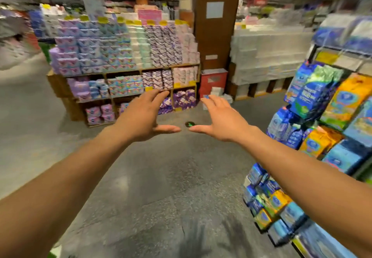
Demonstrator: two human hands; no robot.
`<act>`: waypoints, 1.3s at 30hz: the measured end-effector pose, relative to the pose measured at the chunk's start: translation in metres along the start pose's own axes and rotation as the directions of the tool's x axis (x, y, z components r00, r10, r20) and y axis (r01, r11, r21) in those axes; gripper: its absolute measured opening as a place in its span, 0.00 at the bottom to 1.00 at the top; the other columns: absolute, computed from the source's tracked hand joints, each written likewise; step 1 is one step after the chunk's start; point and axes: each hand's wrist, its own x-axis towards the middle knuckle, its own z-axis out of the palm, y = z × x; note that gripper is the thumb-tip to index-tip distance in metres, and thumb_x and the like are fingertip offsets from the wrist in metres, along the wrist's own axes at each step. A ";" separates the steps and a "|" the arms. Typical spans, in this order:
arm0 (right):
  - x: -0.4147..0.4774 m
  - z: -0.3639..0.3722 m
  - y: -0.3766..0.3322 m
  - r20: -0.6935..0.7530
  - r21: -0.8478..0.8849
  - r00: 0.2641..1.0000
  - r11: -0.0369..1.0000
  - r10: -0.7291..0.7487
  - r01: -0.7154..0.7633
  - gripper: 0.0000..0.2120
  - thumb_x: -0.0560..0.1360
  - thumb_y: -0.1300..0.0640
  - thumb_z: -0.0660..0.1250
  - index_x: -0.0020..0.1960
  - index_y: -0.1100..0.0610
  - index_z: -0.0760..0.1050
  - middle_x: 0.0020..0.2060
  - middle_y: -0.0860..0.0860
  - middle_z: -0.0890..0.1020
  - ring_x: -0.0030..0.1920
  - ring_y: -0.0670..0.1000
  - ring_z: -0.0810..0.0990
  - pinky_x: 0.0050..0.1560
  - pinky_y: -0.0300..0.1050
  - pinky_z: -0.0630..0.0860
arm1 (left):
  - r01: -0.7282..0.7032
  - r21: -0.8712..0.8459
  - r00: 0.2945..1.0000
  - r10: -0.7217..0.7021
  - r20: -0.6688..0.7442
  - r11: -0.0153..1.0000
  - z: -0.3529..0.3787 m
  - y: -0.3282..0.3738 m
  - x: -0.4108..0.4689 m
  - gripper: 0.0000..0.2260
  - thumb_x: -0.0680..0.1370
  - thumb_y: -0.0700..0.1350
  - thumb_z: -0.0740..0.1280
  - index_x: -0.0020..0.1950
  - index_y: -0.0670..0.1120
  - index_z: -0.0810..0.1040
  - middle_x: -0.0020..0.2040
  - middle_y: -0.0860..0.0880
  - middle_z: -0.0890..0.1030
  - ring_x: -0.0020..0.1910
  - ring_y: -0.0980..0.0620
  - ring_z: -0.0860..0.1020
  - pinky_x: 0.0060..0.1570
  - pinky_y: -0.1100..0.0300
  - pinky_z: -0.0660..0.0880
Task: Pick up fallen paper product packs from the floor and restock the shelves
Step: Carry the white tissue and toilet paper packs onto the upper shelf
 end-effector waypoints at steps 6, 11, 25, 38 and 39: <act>0.131 0.049 0.105 0.040 0.008 0.992 0.992 0.124 -0.124 0.54 0.69 0.22 0.61 0.82 0.54 0.52 0.81 0.55 0.56 0.80 0.59 0.54 0.76 0.63 0.63 | -0.053 -0.044 0.993 0.058 0.104 0.998 0.101 -0.037 0.163 0.63 0.58 0.87 0.44 0.82 0.47 0.54 0.81 0.41 0.59 0.79 0.41 0.60 0.77 0.45 0.60; 0.255 0.048 0.183 0.094 0.013 0.976 0.980 0.197 -0.199 0.52 0.71 0.24 0.63 0.83 0.54 0.51 0.82 0.55 0.54 0.81 0.58 0.52 0.76 0.62 0.63 | -0.035 -0.092 0.984 0.050 0.170 0.995 0.140 -0.072 0.309 0.57 0.63 0.83 0.53 0.83 0.50 0.49 0.82 0.45 0.55 0.80 0.43 0.57 0.77 0.46 0.59; 0.618 0.134 0.386 0.127 -0.015 0.931 0.939 0.342 -0.343 0.50 0.73 0.26 0.62 0.82 0.55 0.51 0.81 0.55 0.55 0.81 0.57 0.53 0.77 0.58 0.62 | -0.099 -0.236 0.978 0.138 0.156 0.967 0.334 -0.209 0.695 0.60 0.59 0.86 0.46 0.83 0.54 0.45 0.83 0.46 0.52 0.80 0.44 0.56 0.77 0.48 0.58; 0.917 0.198 0.667 0.171 0.070 0.841 0.845 0.513 -0.530 0.50 0.72 0.26 0.62 0.82 0.53 0.50 0.81 0.54 0.56 0.80 0.57 0.54 0.78 0.58 0.60 | -0.230 -0.278 0.911 0.307 0.275 0.933 0.515 -0.242 1.126 0.58 0.61 0.85 0.49 0.83 0.51 0.49 0.83 0.46 0.54 0.80 0.45 0.57 0.77 0.51 0.58; 0.941 0.207 0.695 0.179 0.080 0.840 0.843 0.513 -0.532 0.50 0.73 0.26 0.63 0.82 0.53 0.50 0.81 0.54 0.56 0.80 0.57 0.53 0.78 0.57 0.59 | -0.220 -0.285 0.909 0.302 0.288 0.933 0.536 -0.240 1.158 0.58 0.61 0.84 0.49 0.83 0.51 0.49 0.83 0.47 0.54 0.80 0.45 0.57 0.77 0.51 0.58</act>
